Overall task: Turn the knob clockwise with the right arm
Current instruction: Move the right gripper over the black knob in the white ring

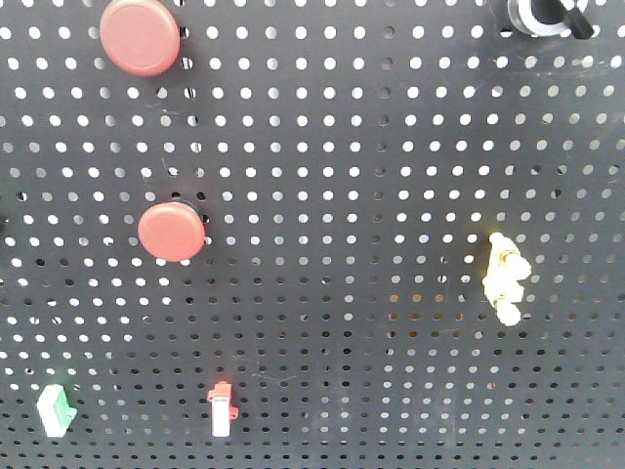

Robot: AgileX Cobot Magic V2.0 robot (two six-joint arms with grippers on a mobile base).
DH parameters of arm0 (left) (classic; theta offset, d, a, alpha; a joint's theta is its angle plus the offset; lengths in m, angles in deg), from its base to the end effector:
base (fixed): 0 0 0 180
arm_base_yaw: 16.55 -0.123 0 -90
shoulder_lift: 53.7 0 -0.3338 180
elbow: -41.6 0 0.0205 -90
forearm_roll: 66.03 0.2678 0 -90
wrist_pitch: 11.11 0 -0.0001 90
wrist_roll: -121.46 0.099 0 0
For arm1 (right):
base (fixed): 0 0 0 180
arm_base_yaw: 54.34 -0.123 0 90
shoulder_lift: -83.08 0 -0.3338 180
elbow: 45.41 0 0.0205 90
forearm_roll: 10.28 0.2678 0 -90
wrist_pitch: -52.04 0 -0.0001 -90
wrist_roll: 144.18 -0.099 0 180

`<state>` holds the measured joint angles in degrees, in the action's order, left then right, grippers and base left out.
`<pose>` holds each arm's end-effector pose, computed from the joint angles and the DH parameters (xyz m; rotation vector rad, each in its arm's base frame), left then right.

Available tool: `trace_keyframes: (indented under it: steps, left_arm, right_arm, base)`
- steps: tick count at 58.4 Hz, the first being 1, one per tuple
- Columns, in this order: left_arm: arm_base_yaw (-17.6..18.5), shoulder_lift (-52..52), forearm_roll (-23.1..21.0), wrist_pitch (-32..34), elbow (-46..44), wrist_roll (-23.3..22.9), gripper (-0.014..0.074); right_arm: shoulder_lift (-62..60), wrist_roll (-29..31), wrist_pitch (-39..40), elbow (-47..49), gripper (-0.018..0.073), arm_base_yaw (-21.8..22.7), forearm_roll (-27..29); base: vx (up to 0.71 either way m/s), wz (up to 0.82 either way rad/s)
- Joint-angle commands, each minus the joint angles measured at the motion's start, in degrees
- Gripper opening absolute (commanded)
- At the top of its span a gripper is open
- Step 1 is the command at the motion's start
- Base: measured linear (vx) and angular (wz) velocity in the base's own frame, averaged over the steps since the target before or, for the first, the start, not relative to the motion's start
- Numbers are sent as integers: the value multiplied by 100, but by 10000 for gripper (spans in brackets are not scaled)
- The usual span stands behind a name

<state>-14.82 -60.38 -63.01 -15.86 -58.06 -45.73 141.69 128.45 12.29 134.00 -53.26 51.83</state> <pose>0.0338 -0.0006 0.1931 0.2415 1.5867 0.1944 0.1272 0.0536 0.5762 -0.8864 1.1283 -0.1276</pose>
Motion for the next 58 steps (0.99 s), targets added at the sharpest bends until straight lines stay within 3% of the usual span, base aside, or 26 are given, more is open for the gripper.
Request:
trace_keyframes:
  steps: [1,8,14,21,28,42,58]
  left_arm:
    - [7,-79,-26,476,91,-18,-6]
    - [7,-79,-26,476,91,-18,-6]
    - [7,-79,-26,476,91,-18,-6]
    - [7,-79,-26,476,91,-18,-6]
    - [7,-79,-26,476,91,-18,-6]
    - [7,-79,-26,476,91,-18,-6]
    - [7,-79,-26,476,91,-18,-6]
  right_arm:
    - [0,-35,46,175,-7,-140,177]
    - [64,-69,49,175,-7,-673,51]
    - [126,-508,305,175,-7,-1139,-290]
    - [294,-840,550,175,-7,-1760,-879]
    - [334,-1308,1379,175,-7,-2164,-1565]
    - [258,-1395,2054,175,43,-2259,-2083]
    - [244,-1395,2049,175,268,-2259,-2137]
  base:
    - [0,0]
    - [0,0]
    - [0,0]
    - [0,0]
    - [0,0]
    - [0,0]
    - [0,0]
